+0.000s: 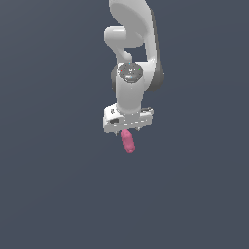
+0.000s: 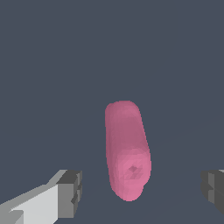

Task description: Pick up the object and move it to a goal position.

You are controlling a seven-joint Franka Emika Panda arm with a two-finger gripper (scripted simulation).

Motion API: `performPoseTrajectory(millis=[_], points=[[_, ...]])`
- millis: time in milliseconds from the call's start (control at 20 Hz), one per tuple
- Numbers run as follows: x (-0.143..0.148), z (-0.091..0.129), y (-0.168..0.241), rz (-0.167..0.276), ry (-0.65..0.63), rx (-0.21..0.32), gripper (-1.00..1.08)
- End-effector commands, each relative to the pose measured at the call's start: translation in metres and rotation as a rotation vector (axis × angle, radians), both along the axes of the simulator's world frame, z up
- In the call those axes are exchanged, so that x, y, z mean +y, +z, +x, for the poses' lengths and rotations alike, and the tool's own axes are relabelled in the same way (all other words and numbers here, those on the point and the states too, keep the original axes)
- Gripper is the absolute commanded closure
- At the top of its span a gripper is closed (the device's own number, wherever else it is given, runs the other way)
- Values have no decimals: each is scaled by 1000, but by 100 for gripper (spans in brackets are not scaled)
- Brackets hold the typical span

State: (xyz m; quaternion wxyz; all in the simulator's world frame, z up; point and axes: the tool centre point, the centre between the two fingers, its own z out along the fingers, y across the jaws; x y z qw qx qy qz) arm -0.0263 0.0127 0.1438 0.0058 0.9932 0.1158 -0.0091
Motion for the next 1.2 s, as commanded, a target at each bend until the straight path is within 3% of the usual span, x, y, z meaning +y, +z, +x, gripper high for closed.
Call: performPoseTrajectory(millis=[0,600,1150], points=[[1,-1,-1,6,31,-7,-92],[2,-1,-4,14,66,-15,-92],[2,-2,-47,14,70,-16,-92]])
